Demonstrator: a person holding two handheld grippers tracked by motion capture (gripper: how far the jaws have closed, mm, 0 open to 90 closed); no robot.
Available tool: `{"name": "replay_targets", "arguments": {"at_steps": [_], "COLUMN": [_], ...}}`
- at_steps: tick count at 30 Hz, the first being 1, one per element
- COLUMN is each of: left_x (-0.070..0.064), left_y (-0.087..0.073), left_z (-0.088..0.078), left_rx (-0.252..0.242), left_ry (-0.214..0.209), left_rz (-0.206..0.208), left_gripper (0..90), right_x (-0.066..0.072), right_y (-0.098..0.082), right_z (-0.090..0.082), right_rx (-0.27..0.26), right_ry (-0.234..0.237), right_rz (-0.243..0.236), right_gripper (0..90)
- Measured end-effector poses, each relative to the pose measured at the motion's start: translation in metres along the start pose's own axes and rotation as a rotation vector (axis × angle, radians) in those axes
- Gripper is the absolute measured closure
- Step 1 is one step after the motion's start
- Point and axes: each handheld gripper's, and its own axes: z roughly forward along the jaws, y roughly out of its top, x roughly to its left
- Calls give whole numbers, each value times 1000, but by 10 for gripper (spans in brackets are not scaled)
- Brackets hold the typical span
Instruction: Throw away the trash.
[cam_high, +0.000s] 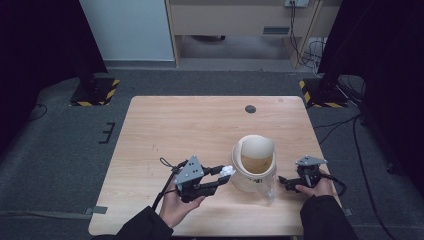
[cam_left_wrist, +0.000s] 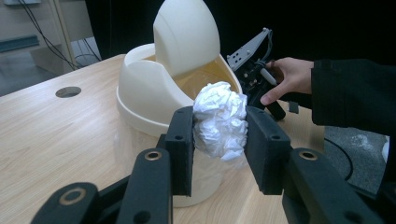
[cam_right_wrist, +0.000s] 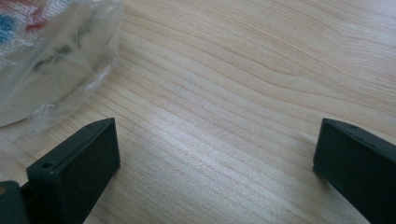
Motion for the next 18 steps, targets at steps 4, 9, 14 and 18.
{"name": "replay_targets", "arguments": {"at_steps": [4, 9, 14, 18], "left_x": [-3, -7, -9, -9], "left_y": [3, 6, 7, 9], "left_z": [10, 19, 25, 29], "left_rx": [0, 3, 12, 9], "left_ry": [-11, -25, -31, -32], "left_rz": [3, 11, 13, 8], "left_gripper": [639, 638, 638, 638], "right_x": [0, 0, 0, 0], "right_y": [0, 0, 0, 0], "right_z": [0, 0, 0, 0], "right_rx": [0, 0, 2, -1], "right_ry": [0, 0, 1, -1], "right_rz": [0, 0, -2, 2], "right_gripper": [7, 7, 7, 7]}}
